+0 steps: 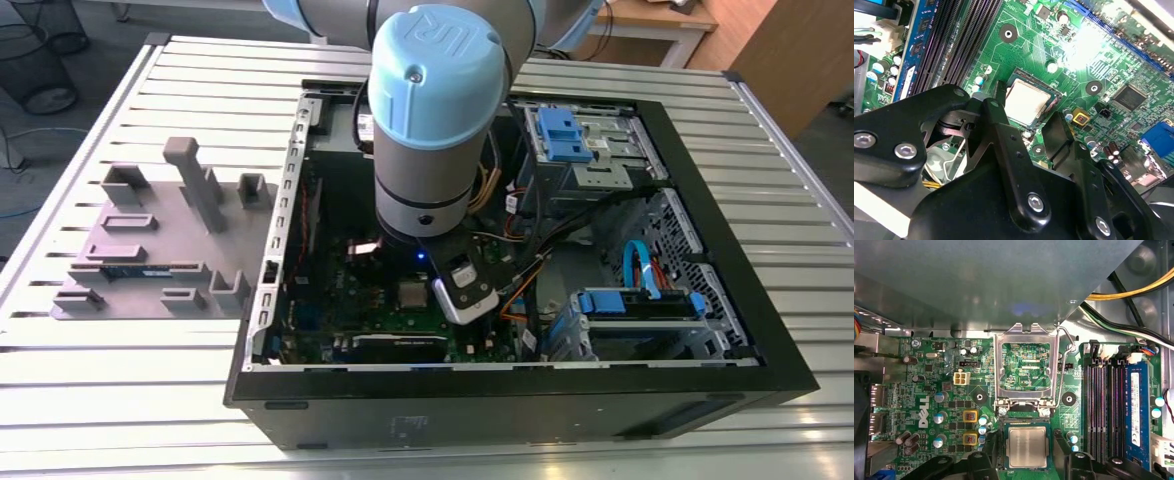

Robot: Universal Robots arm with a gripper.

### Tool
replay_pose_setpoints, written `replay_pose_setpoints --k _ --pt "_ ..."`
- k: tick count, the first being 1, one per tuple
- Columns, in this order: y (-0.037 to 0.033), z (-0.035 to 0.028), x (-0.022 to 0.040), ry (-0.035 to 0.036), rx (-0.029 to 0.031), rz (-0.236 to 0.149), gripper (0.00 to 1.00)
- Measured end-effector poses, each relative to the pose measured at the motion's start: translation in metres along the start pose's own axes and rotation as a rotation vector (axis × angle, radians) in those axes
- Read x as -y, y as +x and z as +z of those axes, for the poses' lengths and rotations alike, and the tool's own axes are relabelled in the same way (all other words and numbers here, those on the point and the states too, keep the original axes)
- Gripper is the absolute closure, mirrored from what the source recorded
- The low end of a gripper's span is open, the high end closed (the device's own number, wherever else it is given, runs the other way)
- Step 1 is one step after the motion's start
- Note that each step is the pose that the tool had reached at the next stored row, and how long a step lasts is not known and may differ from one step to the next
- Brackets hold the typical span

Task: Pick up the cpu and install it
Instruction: 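Place the cpu into insertion slot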

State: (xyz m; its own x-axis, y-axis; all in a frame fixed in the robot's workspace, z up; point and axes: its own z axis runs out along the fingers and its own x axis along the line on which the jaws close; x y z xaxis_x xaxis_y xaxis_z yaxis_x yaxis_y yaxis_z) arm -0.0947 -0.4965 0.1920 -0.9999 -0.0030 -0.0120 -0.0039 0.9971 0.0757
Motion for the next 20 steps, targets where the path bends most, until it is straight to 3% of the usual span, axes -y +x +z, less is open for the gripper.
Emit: replay_pose_setpoints --k 2,3,14,16,17,20 --pt "0.0000 0.0000 0.0000 0.0000 0.0000 0.000 0.46" --pt "0.0000 0.0001 0.0000 -0.0001 0.0000 0.000 0.53" --pt "0.0000 0.0003 0.0000 0.0000 0.0001 0.000 0.53" --pt "0.0000 0.0003 0.0001 0.0002 -0.0001 0.000 0.54" --pt "0.0000 0.0003 0.0001 0.0001 -0.0001 0.000 0.60" --pt "0.0000 0.0005 0.0000 -0.0001 0.0000 0.000 0.60"
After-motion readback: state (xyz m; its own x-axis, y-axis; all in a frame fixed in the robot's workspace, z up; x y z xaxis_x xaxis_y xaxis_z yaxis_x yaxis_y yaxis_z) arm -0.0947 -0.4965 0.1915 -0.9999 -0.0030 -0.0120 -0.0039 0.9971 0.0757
